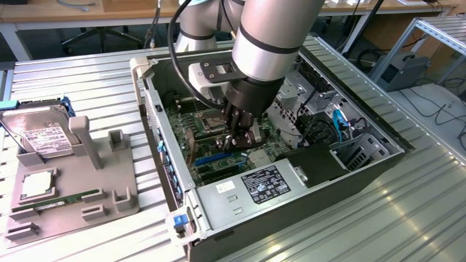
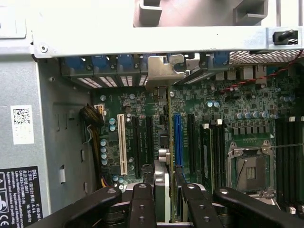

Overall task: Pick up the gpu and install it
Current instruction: 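Insert the gpu into the slot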

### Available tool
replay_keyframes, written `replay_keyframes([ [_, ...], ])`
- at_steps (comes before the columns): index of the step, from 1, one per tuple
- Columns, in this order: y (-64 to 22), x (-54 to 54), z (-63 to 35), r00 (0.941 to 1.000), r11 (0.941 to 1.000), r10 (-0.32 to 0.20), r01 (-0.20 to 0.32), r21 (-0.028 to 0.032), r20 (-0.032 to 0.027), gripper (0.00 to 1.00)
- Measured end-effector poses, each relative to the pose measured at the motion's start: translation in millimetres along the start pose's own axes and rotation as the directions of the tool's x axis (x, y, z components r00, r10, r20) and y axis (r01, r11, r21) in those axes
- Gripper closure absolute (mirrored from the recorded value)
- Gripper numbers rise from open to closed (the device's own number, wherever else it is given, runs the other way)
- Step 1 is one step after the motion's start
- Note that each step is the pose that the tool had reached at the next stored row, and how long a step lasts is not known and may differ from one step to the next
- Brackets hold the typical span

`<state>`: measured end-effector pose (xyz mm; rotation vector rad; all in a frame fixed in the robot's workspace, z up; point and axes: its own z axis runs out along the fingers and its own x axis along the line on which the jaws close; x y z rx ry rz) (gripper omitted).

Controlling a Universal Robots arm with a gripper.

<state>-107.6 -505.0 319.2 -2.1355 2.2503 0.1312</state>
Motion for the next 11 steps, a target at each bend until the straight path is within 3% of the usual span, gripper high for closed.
replay_keyframes([
  [11, -2.2, -2.5, 2.8, 1.0, 1.0, 0.0, 0.0, -0.0001, -0.0018, 0.73],
])
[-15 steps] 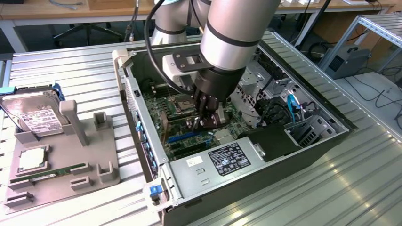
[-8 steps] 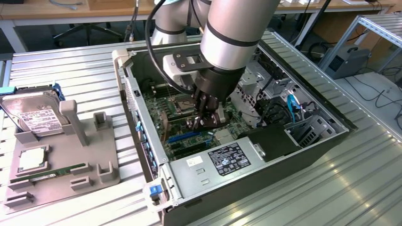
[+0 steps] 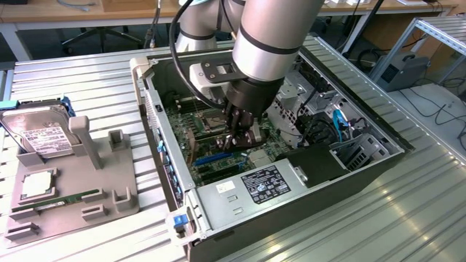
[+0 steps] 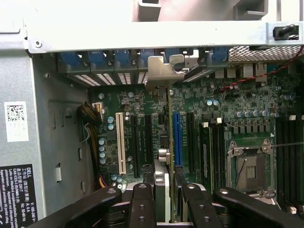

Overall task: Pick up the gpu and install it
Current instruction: 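Insert the gpu into the slot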

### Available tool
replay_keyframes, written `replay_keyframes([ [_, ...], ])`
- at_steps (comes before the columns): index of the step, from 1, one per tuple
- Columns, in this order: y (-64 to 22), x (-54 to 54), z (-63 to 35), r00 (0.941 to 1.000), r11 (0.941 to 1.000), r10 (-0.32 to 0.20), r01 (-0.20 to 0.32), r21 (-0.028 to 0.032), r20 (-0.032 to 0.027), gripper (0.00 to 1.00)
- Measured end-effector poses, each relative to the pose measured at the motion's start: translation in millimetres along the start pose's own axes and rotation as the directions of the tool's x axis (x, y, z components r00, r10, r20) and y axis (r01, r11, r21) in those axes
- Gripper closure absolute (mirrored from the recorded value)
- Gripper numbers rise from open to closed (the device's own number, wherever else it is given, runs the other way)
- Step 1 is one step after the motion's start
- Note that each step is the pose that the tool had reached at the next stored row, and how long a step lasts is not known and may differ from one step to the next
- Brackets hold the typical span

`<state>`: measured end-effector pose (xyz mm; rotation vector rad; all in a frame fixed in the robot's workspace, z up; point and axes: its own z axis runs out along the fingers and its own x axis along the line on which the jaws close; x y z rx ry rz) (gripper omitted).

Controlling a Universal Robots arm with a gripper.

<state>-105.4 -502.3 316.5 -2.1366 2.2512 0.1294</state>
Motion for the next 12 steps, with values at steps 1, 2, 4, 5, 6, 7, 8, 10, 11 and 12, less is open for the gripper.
replay_keyframes([
  [1, 0.1, -0.5, 0.3, 1.0, 1.0, 0.0, 0.0, 0.0001, -0.0004, 0.73],
  [2, 0.1, -1.2, 0.6, 1.0, 1.0, 0.0, 0.0, 0.0001, -0.0011, 0.73],
  [4, 0.3, -5.2, 1.7, 1.0, 1.0, 0.0, 0.0, 0.0005, -0.0078, 0.73],
  [5, 0.3, -6.3, 2.0, 0.9999, 1.0, 0.0, 0.0, 0.0006, -0.0105, 0.73],
  [6, 0.2, -9.3, 2.7, 0.9998, 1.0, 0.001, -0.001, 0.0011, -0.0183, 0.73],
  [7, 0.1, -11.0, 3.1, 0.9998, 1.0, 0.001, -0.001, 0.0012, -0.0219, 0.73],
  [8, -0.3, -13.2, 3.6, 0.9997, 1.0, 0.001, -0.001, 0.0013, -0.0251, 0.73],
  [10, -2.1, -22.6, 4.7, 0.9993, 1.0, 0.001, -0.001, 0.0016, -0.0361, 0.73],
  [11, -2.4, -25.5, 5.1, 0.9992, 1.0, 0.001, -0.001, 0.0017, -0.04, 0.73],
  [12, -2.6, -28.2, 5.6, 0.999, 1.0, 0.001, -0.001, 0.0019, -0.0438, 0.73],
])
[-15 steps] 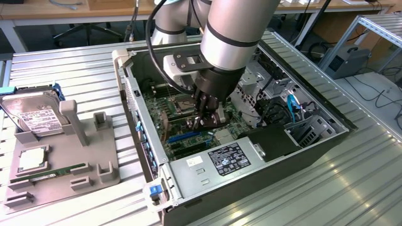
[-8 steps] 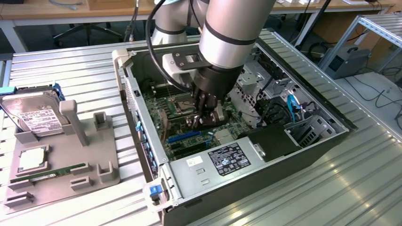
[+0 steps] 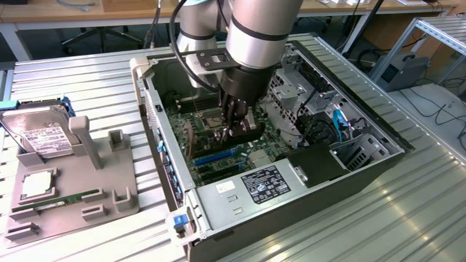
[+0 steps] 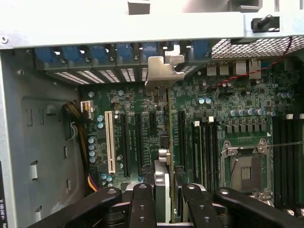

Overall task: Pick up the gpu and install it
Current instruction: 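Insert the gpu into the slot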

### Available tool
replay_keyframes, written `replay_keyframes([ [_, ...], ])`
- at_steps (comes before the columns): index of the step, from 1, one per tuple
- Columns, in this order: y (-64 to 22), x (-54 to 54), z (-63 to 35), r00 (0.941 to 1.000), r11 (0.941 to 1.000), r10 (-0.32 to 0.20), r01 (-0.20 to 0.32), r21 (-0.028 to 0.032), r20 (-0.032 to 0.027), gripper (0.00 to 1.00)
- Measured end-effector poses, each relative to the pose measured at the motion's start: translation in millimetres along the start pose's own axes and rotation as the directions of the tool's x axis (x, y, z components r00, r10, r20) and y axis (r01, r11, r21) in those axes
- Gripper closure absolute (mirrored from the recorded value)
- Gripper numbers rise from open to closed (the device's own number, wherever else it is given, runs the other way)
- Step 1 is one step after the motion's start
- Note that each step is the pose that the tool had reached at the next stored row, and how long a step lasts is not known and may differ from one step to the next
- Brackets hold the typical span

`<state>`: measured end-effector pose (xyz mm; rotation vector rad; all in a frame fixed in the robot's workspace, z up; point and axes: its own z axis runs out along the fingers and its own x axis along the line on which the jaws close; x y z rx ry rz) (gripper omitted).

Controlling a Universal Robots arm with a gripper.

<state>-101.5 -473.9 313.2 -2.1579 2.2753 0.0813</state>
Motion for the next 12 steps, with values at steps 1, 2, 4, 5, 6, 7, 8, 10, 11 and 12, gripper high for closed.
replay_keyframes([
  [1, 0.1, -2.4, 0.3, 1.0, 1.0, 0.0, 0.0, 0.0002, -0.004, 0.73],
  [2, 0.2, -4.9, 0.8, 1.0, 1.0, 0.0, 0.0, 0.0004, -0.0078, 0.73],
  [4, 0.5, -11.4, 2.4, 0.9996, 1.0, 0.001, -0.001, 0.0016, -0.0298, 0.73],
  [5, 0.6, -14.0, 3.0, 0.9991, 1.0, 0.001, -0.001, 0.0023, -0.0429, 0.73],
  [6, 0.8, -16.7, 3.5, 0.9984, 1.0, 0.002, -0.002, 0.003, -0.0566, 0.73],
  [7, 0.9, -20.5, 4.1, 0.9972, 1.0, 0.003, -0.002, 0.004, -0.075, 0.73],
  [8, 1.1, -23.7, 4.5, 0.9963, 1.0, 0.003, -0.003, 0.0047, -0.0857, 0.73],
  [10, 1.3, -26.7, 5.2, 0.9958, 1.0, 0.003, -0.003, 0.005, -0.0911, 0.73],
  [11, 1.4, -27.1, 5.8, 0.9958, 1.0, 0.002, -0.002, 0.005, -0.0913, 0.73],
  [12, 1.6, -27.1, 6.1, 0.9958, 1.0, -0.001, 0.002, 0.0049, -0.0916, 0.73],
])
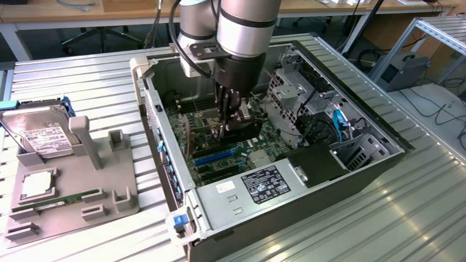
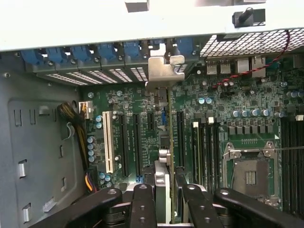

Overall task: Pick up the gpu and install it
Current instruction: 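Insert the gpu into the slot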

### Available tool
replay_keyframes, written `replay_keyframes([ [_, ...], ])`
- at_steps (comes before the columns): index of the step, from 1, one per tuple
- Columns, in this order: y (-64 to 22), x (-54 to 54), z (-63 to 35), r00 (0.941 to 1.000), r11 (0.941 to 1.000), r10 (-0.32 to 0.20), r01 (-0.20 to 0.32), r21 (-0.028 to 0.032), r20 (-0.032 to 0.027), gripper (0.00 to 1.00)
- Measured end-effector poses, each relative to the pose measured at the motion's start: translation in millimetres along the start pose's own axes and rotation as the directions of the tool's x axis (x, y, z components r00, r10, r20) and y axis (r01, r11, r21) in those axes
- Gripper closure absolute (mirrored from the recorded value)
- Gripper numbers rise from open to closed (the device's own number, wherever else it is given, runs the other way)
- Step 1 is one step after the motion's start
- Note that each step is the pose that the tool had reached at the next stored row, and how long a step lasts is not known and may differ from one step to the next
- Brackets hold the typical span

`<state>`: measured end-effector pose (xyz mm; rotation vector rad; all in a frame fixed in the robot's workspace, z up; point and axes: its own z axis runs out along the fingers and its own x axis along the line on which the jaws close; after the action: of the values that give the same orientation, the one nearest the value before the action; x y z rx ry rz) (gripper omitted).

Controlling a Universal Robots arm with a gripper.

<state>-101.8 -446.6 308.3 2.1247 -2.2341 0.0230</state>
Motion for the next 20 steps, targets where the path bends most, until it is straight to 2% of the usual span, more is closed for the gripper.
replay_keyframes([
  [7, 0.2, -0.1, 1.7, 0.9976, 0.9976, -0.068, 0.068, 0.0034, -0.0023, 0.73],
  [20, 6.0, -4.2, 8.9, 0.9987, 0.9987, -0.05, 0.05, 0.0026, -0.0012, 0.73],
])
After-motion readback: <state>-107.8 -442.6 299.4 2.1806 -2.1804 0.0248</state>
